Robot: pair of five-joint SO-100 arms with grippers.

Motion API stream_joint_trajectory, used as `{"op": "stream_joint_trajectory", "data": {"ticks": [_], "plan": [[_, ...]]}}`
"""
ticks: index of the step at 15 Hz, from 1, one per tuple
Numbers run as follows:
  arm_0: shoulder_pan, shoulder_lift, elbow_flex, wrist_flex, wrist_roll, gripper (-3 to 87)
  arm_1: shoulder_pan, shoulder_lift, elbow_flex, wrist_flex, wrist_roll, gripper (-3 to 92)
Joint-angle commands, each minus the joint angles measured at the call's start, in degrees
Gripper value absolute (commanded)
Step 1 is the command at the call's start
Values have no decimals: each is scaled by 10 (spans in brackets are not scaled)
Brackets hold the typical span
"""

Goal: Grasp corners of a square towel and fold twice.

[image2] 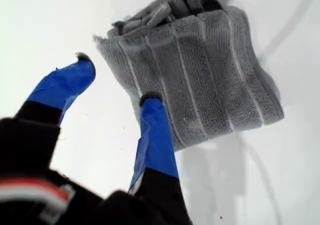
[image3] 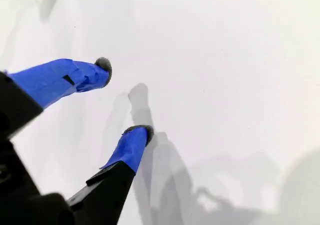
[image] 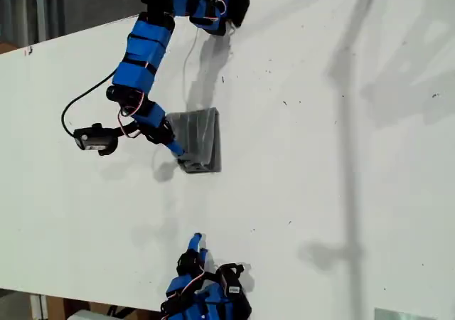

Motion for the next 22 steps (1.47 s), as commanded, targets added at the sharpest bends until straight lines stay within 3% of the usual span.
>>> {"op": "stream_joint_trajectory", "data": {"ticks": [1, 4, 7, 12, 14, 16, 18, 20, 22], "plan": [[-9, 2, -4, -9, 0, 215, 15, 101, -16, 2, -10, 242], [-9, 3, -4, -8, 0, 215, 16, 226, 217, -58, 29, 263], [-7, 4, -4, -9, 4, 215, 0, 340, 451, -26, 179, 283], [-4, 12, -2, -4, 4, 214, -109, 640, 806, -128, 369, 285], [-4, 21, 1, -1, 4, 214, -142, 917, 951, -98, 421, 279], [-3, 38, 5, 4, 11, 214, -175, 1123, 990, 8, 457, 285], [12, 123, 27, 40, 11, 212, -185, 1127, 1003, -12, 468, 319], [54, 382, 80, 155, 7, 210, -188, 1127, 1026, 3, 562, 296], [92, 377, 78, 156, -16, 205, -197, 1127, 1027, 19, 579, 273]]}}
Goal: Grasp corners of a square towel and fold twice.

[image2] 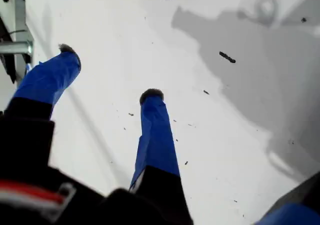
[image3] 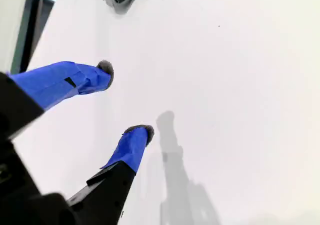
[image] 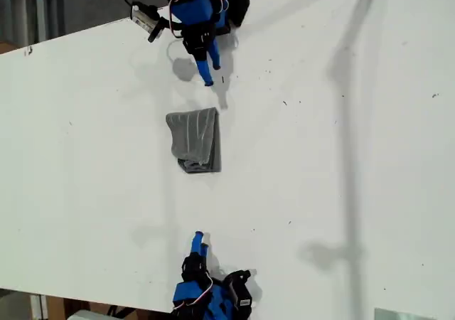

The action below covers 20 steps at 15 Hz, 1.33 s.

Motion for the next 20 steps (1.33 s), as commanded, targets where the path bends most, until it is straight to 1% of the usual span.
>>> {"op": "stream_joint_trajectory", "data": {"ticks": [1, 2, 3, 5, 8, 10, 20], "plan": [[24, 28, 5, 10, -37, 200, -14, 1, -2, 11, 17, 260], [34, 29, 18, 11, -91, 188, -4, 1, -2, 11, 17, 252], [59, 29, 21, 10, -83, 120, 5, 1, -2, 10, 6, 252], [98, 29, 22, 8, -61, 112, 7, 1, -2, 10, 0, 251], [103, 29, 24, 4, 18, 111, 6, 1, -2, 10, 0, 250], [101, 29, 25, 2, 86, 111, 5, 1, -2, 10, 0, 250], [102, 29, 25, 2, 84, 108, 5, 1, -2, 10, 0, 249]]}}
